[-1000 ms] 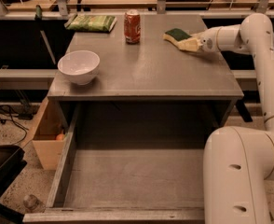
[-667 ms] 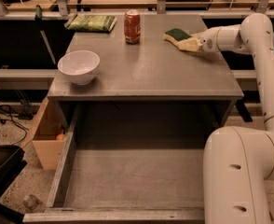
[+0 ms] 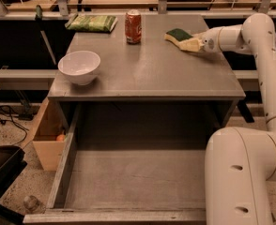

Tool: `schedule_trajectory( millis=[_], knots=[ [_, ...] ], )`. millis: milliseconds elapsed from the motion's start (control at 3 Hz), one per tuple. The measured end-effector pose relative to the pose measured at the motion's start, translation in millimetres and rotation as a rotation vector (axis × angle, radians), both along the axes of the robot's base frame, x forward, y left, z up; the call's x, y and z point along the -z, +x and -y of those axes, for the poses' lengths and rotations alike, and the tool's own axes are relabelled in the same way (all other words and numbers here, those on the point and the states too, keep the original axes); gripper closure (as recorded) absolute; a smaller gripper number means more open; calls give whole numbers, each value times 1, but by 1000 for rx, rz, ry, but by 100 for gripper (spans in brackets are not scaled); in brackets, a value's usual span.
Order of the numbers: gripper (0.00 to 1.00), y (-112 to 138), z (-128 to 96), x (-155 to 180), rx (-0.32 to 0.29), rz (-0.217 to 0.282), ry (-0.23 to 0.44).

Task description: Place sponge into top drawer

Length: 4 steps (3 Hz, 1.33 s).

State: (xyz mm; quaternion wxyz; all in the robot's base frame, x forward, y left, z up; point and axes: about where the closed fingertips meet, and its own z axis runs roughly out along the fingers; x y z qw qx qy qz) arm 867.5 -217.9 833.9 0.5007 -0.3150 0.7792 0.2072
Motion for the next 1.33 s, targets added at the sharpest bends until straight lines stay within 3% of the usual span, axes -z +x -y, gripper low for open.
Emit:
schedule_trajectory(
  millis=[667, 1333],
  knots=[
    [100, 0, 0, 0, 0, 0, 0],
    [52, 0, 0, 0, 0, 0, 0]
  ],
)
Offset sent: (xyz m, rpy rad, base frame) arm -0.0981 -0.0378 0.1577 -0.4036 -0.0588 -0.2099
